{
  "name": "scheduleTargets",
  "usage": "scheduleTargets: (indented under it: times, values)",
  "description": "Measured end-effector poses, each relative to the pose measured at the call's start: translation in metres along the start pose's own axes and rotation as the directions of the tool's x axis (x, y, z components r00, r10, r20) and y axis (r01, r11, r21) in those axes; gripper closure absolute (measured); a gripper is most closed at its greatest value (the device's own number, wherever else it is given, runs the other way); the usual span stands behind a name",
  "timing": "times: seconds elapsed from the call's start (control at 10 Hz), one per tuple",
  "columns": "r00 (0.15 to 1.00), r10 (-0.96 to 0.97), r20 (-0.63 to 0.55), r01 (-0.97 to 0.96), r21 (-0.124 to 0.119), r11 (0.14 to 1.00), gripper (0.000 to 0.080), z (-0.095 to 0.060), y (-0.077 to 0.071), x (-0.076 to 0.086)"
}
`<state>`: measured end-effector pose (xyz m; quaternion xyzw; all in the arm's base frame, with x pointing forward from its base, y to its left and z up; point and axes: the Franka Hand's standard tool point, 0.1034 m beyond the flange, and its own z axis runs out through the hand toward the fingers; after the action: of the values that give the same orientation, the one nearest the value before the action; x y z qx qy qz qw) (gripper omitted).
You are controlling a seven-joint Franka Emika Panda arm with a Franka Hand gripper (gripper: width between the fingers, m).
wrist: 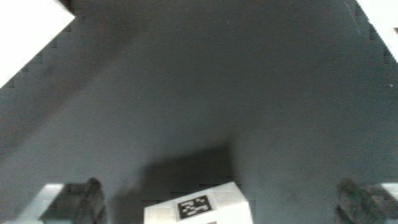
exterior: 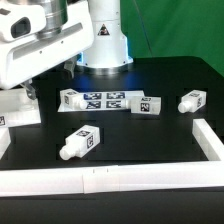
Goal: Assemble one leg
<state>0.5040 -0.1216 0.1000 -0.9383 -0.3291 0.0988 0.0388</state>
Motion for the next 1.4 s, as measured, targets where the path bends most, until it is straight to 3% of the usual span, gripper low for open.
scheduleTargets:
  times: [0.1,0.3,0.7,0.8,1.0,1.2,1.3,1.4]
  values:
    - [0.992,0.127,0.001,-0.127,0.013,0.992,0.015,0.002,0.0,-0.011]
    - [0.986,0.167,-0.017,-0.166,0.042,0.985,0.015,0.006,0.007,-0.033]
    - [0.989,0.145,-0.027,-0.144,0.048,0.988,0.015,0.007,0.009,-0.035]
    - [0.975,0.223,-0.022,-0.222,0.045,0.974,0.015,0.009,0.006,-0.037]
    - [0.939,0.344,-0.018,-0.344,0.023,0.939,0.015,0.03,-0.008,-0.06]
    - [0.939,0.332,-0.091,-0.338,-0.062,0.939,0.015,0.075,-0.014,-0.09]
    - [0.95,0.301,-0.089,-0.307,-0.068,0.949,0.015,0.082,-0.013,-0.098]
    - [0.948,0.304,-0.09,-0.31,-0.066,0.948,0.015,0.077,-0.012,-0.092]
